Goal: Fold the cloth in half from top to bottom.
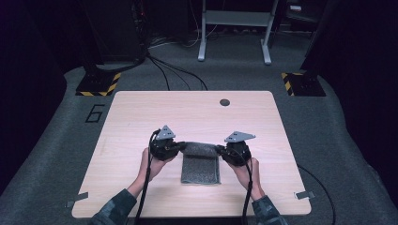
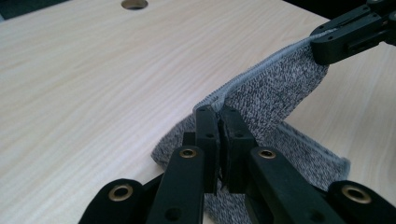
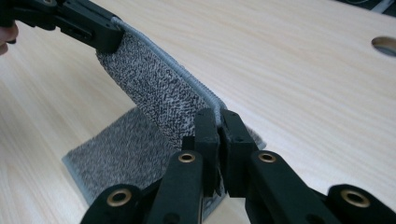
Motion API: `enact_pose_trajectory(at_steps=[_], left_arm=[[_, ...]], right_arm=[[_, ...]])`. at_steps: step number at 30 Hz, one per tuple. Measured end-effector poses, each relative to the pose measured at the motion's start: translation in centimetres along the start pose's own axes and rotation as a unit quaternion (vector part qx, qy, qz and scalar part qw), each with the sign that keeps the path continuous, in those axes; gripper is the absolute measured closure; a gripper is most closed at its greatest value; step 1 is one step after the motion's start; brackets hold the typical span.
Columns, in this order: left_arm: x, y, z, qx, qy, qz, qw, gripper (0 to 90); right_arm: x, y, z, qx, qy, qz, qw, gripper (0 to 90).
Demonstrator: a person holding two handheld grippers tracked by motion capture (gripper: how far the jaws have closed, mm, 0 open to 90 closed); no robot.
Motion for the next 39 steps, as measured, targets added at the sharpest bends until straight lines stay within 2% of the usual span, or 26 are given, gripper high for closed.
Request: enact_pose_trajectory(at_steps=[6, 13, 15, 17, 18, 19, 20, 22, 25, 27, 29, 32, 35, 37, 39], left_arm=[[-1.8, 0.5, -0.9, -0.021, -0.009, 0.017, 0.9996, 86.3], [-3.9, 1.4, -1.7, -0.033, -0.017, 0.042, 0.9984, 82.3], [-4.5, 1.5, -1.9, -0.056, -0.029, 0.053, 0.9966, 72.8], [-5.0, 1.2, -2.2, -0.063, -0.033, 0.062, 0.9955, 59.2], [-5.3, 1.0, -2.3, -0.061, -0.039, 0.065, 0.9952, 48.3], [-5.5, 0.7, -2.5, -0.054, -0.049, 0.062, 0.9954, 42.3], [-5.7, 0.3, -2.6, -0.052, -0.046, 0.060, 0.9957, 36.6], [-5.9, -0.6, -2.7, -0.044, -0.049, 0.049, 0.9966, 31.7], [-5.7, -1.7, -2.6, -0.042, -0.059, 0.034, 0.9968, 29.1], [-5.3, -2.2, -2.3, -0.043, -0.062, 0.026, 0.9968, 27.4], [-5.0, -2.1, -2.1, -0.027, -0.065, 0.018, 0.9974, 25.4], [-4.5, -1.1, -1.8, -0.018, -0.062, 0.026, 0.9976, 22.3], [-4.4, 0.7, -2.0, 0.002, -0.045, 0.048, 0.9978, 18.3], [-4.6, 1.2, -2.1, 0.002, -0.040, 0.058, 0.9975, 17.9], [-5.3, 2.0, -2.7, 0.010, -0.023, 0.079, 0.9966, 17.9]], right_arm=[[-2.4, 0.4, 0.3, 0.010, 0.003, 0.016, 0.9998, 86.6], [-4.4, 0.9, 0.5, 0.020, 0.009, 0.034, 0.9992, 85.5], [-4.9, 1.0, 0.7, 0.022, 0.006, 0.044, 0.9988, 82.2], [-5.5, 0.7, 0.7, 0.023, 0.005, 0.047, 0.9986, 75.4], [-5.8, 0.4, 0.6, 0.028, 0.009, 0.048, 0.9984, 70.8], [-6.1, 0.1, 0.4, 0.032, 0.007, 0.046, 0.9984, 67.8], [-6.2, -0.2, 0.4, 0.035, 0.011, 0.043, 0.9984, 64.5], [-6.4, -0.9, 0.1, 0.041, 0.016, 0.034, 0.9985, 58.5], [-6.2, -1.9, 0.0, 0.051, 0.023, 0.020, 0.9982, 48.4], [-5.8, -2.2, 0.1, 0.055, 0.019, 0.012, 0.9982, 42.6], [-5.4, -2.0, 0.2, 0.053, 0.022, 0.009, 0.9983, 36.2], [-4.8, -1.0, 0.3, 0.039, 0.022, 0.016, 0.9989, 26.9], [-4.7, 0.8, 0.5, 0.009, 0.018, 0.030, 0.9994, 18.6], [-5.1, 1.8, 0.6, -0.012, 0.012, 0.044, 0.9989, 16.1], [-5.8, 2.5, 0.5, -0.024, 0.002, 0.058, 0.9980, 15.0]])
Point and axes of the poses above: each handheld gripper's, and its own axes: y roughly forward along the jaws, x roughly out of its top, z roughly to its left, the point moved 1 cm from there along y, roughly forward along the jaws, and after that the axes turned 9 degrees about y, right-handed, at the moved point
